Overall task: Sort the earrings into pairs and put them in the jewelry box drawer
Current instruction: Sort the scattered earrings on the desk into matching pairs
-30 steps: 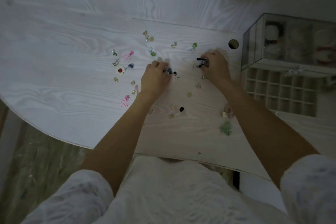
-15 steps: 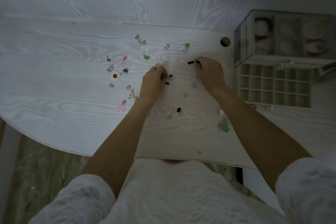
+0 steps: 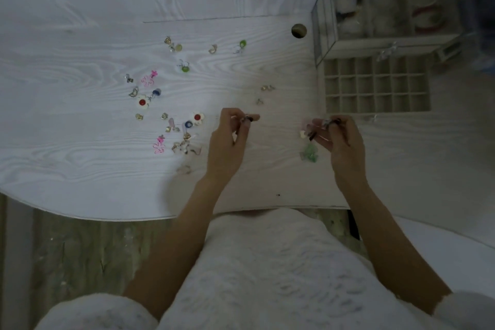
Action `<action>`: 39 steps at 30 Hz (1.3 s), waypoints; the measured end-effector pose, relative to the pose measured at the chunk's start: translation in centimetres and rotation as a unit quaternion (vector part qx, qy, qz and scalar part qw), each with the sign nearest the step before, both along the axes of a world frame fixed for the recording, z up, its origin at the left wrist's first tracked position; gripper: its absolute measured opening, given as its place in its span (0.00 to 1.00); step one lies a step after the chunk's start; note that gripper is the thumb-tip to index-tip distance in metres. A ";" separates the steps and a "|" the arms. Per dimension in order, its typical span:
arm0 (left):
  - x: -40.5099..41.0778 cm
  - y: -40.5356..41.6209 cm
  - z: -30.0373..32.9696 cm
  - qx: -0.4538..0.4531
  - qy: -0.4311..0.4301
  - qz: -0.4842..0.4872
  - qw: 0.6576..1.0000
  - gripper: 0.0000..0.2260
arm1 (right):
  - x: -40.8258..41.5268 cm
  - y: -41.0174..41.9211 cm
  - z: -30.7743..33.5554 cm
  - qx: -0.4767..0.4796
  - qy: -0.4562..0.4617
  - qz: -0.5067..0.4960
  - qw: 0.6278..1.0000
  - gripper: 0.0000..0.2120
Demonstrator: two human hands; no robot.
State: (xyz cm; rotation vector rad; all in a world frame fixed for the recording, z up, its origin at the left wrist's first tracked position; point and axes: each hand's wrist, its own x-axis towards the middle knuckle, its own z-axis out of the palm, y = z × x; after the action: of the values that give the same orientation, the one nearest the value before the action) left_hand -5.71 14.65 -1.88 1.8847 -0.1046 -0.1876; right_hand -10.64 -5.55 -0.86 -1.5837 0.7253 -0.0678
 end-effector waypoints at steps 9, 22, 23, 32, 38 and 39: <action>-5.5 -8.8 -0.4 0.034 0.072 -0.147 0.986 0.01 | -7.4 -7.3 -1.4 -0.102 0.038 -0.100 0.989 0.06; -7.4 -18.2 -2.5 0.197 -0.043 -0.149 0.968 0.06 | -9.1 -12.6 -3.9 -0.369 0.119 0.090 0.918 0.14; -7.5 -18.2 -2.6 0.210 -0.045 -0.160 0.963 0.09 | -9.3 -12.8 -3.8 -0.367 0.118 0.082 0.919 0.15; -8.2 -17.7 -2.5 0.299 -0.050 -0.189 0.934 0.22 | -8.0 -11.9 -4.1 -0.368 0.149 0.126 0.909 0.22; -7.5 -18.1 -3.2 0.314 -0.032 -0.189 0.930 0.17 | -6.4 -8.5 -4.0 -0.313 0.122 0.122 0.934 0.22; -7.5 -18.2 -3.1 0.307 -0.028 -0.187 0.933 0.15 | -6.2 -8.0 -4.1 -0.312 0.116 0.135 0.933 0.21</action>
State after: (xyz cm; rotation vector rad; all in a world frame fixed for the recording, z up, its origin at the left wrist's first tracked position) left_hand -13.17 -3.54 -5.02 2.4832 -0.4934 -0.4702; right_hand -16.87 -13.54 -4.94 -2.3205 0.6958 0.1051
